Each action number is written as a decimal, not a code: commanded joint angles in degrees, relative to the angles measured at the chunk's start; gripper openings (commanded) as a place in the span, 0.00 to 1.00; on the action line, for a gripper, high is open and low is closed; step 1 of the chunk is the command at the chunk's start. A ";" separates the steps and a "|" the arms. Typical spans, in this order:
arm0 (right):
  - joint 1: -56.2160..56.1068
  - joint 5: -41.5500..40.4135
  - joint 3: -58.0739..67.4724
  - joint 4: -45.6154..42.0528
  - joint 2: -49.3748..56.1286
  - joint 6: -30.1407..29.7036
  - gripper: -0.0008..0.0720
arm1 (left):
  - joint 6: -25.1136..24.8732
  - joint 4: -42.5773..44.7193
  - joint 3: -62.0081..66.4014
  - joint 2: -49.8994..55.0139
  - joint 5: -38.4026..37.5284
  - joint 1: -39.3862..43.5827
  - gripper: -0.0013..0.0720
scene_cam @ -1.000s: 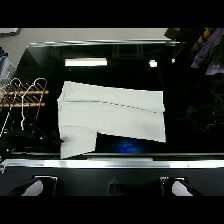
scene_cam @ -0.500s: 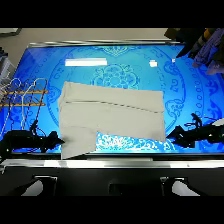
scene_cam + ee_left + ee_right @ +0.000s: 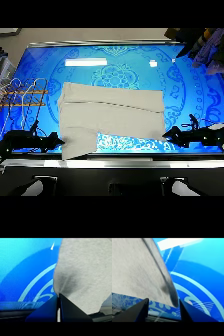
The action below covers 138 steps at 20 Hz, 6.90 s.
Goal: Fold the clothes and pants, and hang the long-sleeved shirts on hangers.
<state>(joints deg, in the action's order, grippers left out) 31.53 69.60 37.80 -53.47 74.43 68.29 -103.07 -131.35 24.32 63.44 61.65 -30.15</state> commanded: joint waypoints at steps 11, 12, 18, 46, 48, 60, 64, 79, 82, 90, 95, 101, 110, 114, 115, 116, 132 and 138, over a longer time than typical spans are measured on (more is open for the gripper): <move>-0.07 -4.28 -4.07 10.43 -0.52 -5.31 0.05 | -0.02 0.39 1.64 -0.02 2.51 0.00 0.04; -0.07 -3.13 -4.07 10.27 -1.27 -5.31 0.05 | 0.00 0.42 2.91 -0.11 4.57 -0.02 0.04; -0.07 5.64 -4.07 2.12 -15.32 2.34 0.05 | 6.69 2.60 6.23 -11.61 14.93 0.00 0.04; -14.91 -13.53 15.28 -8.33 -7.13 21.09 0.05 | 14.53 2.32 44.33 15.43 -3.39 13.88 0.04; -14.91 -14.93 15.89 -8.41 -5.60 21.14 0.05 | 14.53 2.29 48.87 19.19 -3.39 14.05 0.04; -14.95 -20.06 16.09 -8.24 4.33 18.34 0.05 | 14.95 2.51 63.28 40.17 -5.73 17.33 0.04; -14.88 -17.11 17.64 -7.50 5.33 18.56 0.44 | 14.29 2.56 63.78 41.03 -5.05 16.68 0.41; -5.11 -1.03 25.05 1.90 16.61 6.43 0.76 | 14.34 16.57 72.22 25.86 6.36 14.23 0.85; -6.21 -2.71 25.03 1.16 16.79 6.25 0.76 | 14.38 16.52 72.19 25.77 7.52 14.29 0.85; -11.52 -3.30 25.03 0.28 20.04 6.27 0.54 | 14.51 16.50 72.19 25.79 7.54 14.29 0.85; -12.72 -2.14 26.23 1.73 17.51 7.43 0.05 | 14.51 16.17 72.19 25.90 9.92 14.32 0.53; -12.74 14.08 43.85 -6.36 14.05 17.62 0.05 | 18.99 11.65 67.89 28.35 8.61 21.97 0.04; -12.74 27.02 64.81 -9.38 12.46 26.01 0.05 | 33.05 0.76 61.46 40.17 -16.55 50.21 0.04; -12.74 31.02 70.07 -13.68 11.04 26.91 0.05 | 40.72 0.76 62.31 43.71 -24.28 57.86 0.04; -12.74 31.71 70.99 -14.10 10.84 26.97 0.05 | 41.66 0.76 63.34 45.00 -24.65 59.10 0.04; -12.74 31.98 71.38 -14.16 10.56 27.10 0.05 | 42.36 0.72 64.72 46.45 -25.09 60.30 0.04; -12.74 29.66 71.52 -11.43 8.55 27.54 0.05 | 50.93 0.20 85.74 62.23 -19.82 69.20 0.04; -14.47 27.02 71.52 -4.00 8.72 30.32 0.05 | 36.92 4.76 85.74 51.32 -5.27 57.59 0.04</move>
<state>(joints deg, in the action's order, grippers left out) 18.26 98.43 109.25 -61.80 83.09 96.55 -59.57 -129.73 109.82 119.87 48.95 32.62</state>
